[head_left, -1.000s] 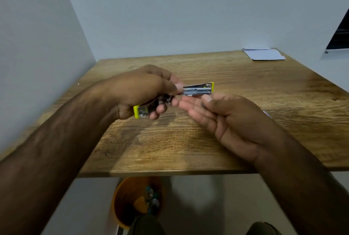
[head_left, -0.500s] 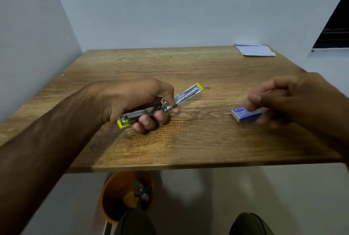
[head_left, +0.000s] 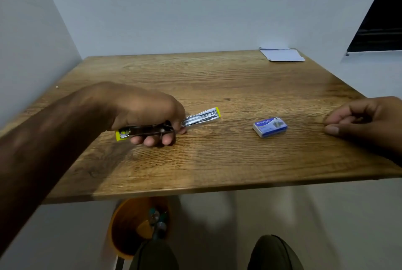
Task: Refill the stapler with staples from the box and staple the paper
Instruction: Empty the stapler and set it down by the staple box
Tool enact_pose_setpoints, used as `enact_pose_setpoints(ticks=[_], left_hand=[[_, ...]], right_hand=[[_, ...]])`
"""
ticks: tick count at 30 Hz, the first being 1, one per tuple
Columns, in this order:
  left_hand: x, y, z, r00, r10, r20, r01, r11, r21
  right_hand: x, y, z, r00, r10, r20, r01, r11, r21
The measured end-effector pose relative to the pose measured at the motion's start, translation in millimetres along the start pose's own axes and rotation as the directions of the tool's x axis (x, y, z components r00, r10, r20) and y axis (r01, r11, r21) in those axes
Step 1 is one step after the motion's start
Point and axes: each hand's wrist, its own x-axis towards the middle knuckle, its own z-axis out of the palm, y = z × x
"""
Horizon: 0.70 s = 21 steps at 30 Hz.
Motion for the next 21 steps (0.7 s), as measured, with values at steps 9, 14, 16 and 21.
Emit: enact_pose_setpoints(ticks=[9,14,16,21], left_hand=[[-3,7,-3,1.0,-0.014,0.018,0.013,0.998,0.056],[-10,14,-5,1.0,0.026,-0.005,-0.025,0.994,0.107],[-12,14,-7,0.999,0.047,-0.017,-0.044,0.99,0.137],[-13,14,-2,0.995,0.088,-0.057,-0.068,0.958,0.278]], right_hand=[[9,-13,3,0.997,0.081,-0.004,-0.08,0.991,0.107],[4,-23,6,0.998,0.063,-0.003,-0.062,0.986,0.152],[5,-23,6,0.999,0.033,-0.004,-0.032,0.988,0.149],[7,-18,5,1.0,-0.014,-0.014,0.015,0.993,0.117]])
